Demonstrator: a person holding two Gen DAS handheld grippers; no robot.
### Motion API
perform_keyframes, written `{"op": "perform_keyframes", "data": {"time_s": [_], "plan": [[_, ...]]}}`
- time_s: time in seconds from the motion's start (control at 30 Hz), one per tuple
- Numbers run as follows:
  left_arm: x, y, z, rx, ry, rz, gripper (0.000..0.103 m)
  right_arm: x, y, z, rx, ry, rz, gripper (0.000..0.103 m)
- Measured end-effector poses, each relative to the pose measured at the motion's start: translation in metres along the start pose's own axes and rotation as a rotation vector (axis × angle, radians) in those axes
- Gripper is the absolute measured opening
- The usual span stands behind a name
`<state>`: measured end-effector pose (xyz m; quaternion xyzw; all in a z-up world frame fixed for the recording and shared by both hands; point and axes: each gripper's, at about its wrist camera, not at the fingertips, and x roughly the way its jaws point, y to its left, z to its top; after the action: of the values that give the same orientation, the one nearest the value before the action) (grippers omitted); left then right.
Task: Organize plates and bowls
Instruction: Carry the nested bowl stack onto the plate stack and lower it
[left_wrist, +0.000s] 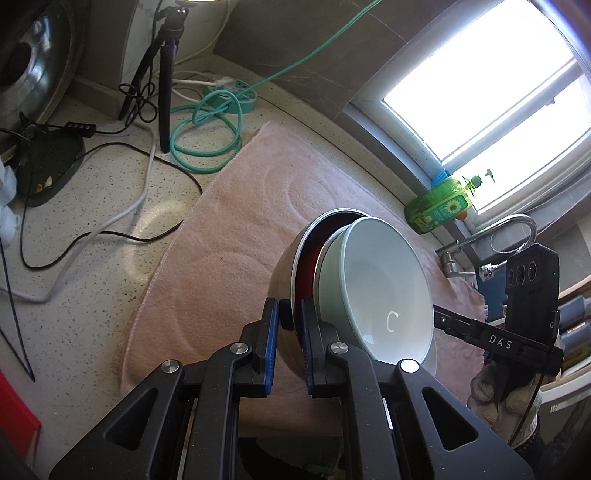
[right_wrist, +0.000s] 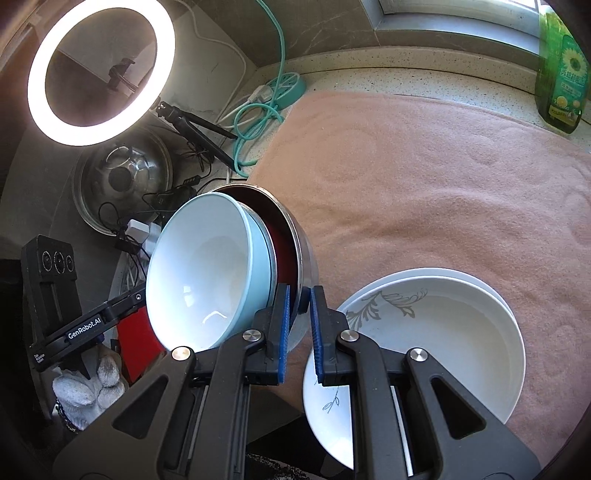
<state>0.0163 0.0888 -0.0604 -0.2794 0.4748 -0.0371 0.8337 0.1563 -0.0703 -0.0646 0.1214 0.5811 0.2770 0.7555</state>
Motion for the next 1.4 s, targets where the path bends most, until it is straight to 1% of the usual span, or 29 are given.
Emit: {"op": "perform_keyframes", "data": {"time_s": [0.17,0.3,0.63,0.77,1.0,1.4], "plan": [[-0.004,-0.024,0.000,0.043,-0.010,-0.038,0.009,-0.026,-0.014,-0.009,0.027,-0.032,-0.015,0.011],[0.000,-0.043,-0.001,0.081,0.000,-0.067,0.009,-0.045,-0.029,-0.020,0.059,-0.056,-0.031,0.011],[0.031,-0.082,-0.012,0.168,0.087,-0.119,0.009,-0.077,-0.070,-0.051,0.149,-0.090,-0.087,0.011],[0.042,-0.094,-0.019,0.192,0.121,-0.126,0.009,-0.080,-0.083,-0.062,0.178,-0.089,-0.110,0.011],[0.058,-0.102,-0.031,0.221,0.183,-0.126,0.009,-0.080,-0.097,-0.077,0.217,-0.080,-0.122,0.011],[0.065,-0.105,-0.039,0.232,0.215,-0.113,0.009,-0.075,-0.105,-0.086,0.239,-0.061,-0.114,0.011]]}}
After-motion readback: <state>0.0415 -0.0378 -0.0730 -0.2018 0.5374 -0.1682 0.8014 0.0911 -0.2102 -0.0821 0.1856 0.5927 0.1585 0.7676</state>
